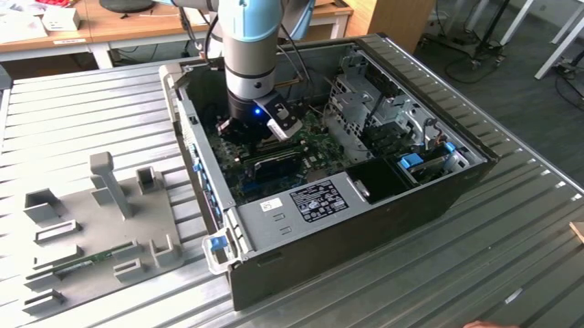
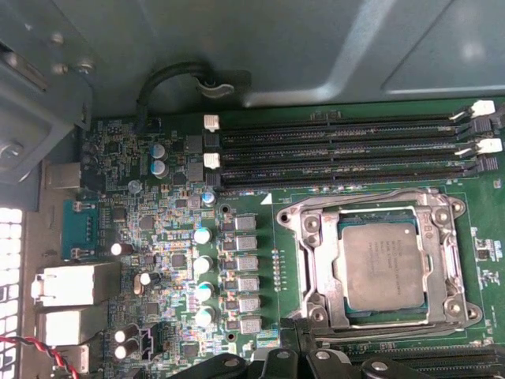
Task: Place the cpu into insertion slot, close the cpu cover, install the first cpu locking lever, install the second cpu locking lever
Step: 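Install the second cpu locking lever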
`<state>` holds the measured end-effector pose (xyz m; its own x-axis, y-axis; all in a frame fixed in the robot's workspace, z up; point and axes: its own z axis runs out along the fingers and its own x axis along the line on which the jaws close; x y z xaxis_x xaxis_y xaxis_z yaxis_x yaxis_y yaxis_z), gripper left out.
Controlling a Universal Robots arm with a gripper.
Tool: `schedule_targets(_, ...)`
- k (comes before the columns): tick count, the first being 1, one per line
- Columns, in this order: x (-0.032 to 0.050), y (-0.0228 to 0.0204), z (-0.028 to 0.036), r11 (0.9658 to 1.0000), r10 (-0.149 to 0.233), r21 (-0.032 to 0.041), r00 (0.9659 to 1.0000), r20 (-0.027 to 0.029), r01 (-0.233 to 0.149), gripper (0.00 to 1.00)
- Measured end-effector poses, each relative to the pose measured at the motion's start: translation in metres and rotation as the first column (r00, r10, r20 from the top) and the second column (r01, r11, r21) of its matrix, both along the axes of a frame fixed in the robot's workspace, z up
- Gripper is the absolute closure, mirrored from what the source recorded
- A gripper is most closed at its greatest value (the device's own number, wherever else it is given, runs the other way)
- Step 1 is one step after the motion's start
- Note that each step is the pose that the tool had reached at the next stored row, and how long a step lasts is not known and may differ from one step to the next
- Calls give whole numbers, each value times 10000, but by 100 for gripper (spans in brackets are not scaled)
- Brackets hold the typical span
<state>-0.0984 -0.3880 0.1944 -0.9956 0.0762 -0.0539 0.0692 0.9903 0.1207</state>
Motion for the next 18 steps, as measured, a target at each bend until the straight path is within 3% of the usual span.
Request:
schedule_targets(11, 0, 8, 0, 10000, 4, -44, 10000, 0, -4, 90)
schedule_targets(18, 0, 61, -1, 10000, 4, -84, 10000, 0, -4, 90)
